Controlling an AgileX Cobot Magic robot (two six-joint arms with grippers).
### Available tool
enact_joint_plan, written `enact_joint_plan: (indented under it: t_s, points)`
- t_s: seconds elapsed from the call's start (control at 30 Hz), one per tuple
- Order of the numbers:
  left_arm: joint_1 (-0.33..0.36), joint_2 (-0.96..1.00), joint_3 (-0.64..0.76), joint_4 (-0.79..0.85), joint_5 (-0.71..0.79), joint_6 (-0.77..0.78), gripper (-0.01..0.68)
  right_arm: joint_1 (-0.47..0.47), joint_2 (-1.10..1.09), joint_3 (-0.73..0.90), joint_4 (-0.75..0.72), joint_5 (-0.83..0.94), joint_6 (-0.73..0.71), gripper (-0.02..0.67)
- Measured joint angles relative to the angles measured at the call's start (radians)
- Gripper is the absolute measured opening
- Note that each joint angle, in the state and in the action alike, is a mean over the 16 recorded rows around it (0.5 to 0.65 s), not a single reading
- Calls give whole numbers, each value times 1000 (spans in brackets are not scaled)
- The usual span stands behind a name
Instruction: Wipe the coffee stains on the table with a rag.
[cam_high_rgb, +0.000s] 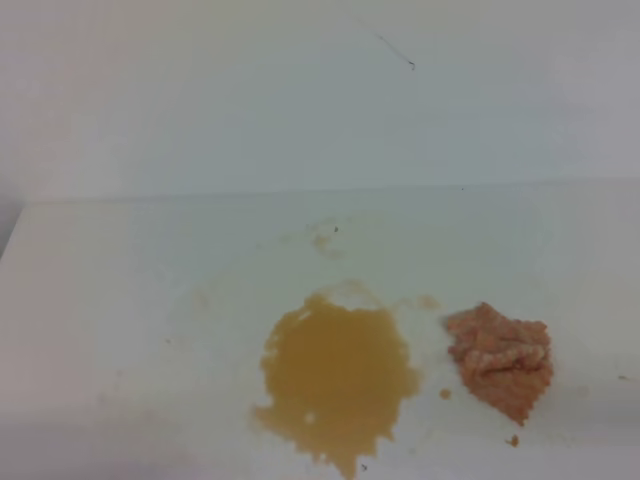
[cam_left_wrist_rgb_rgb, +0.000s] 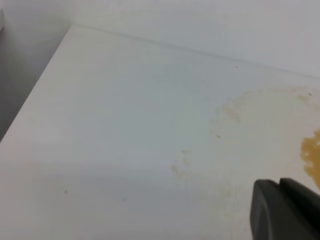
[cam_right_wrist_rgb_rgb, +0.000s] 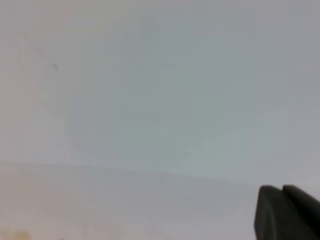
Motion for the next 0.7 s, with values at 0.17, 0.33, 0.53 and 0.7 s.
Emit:
enact_joint_plan:
  t_s: [0.17,0.33,0.53,0.7]
  points:
    - [0,0,0,0,1,0,-3,-1,1,0,2,-179,15,-3]
    - [0,0,0,0,1,0,-3,-1,1,-4,33,-297,38,-3]
    - [0,0,0,0,1,0,-3,-1,18,-51,83,-300,92,-3]
    - [0,0,0,0,1,0,-3,-1,85,-139,109,-248,130,-3]
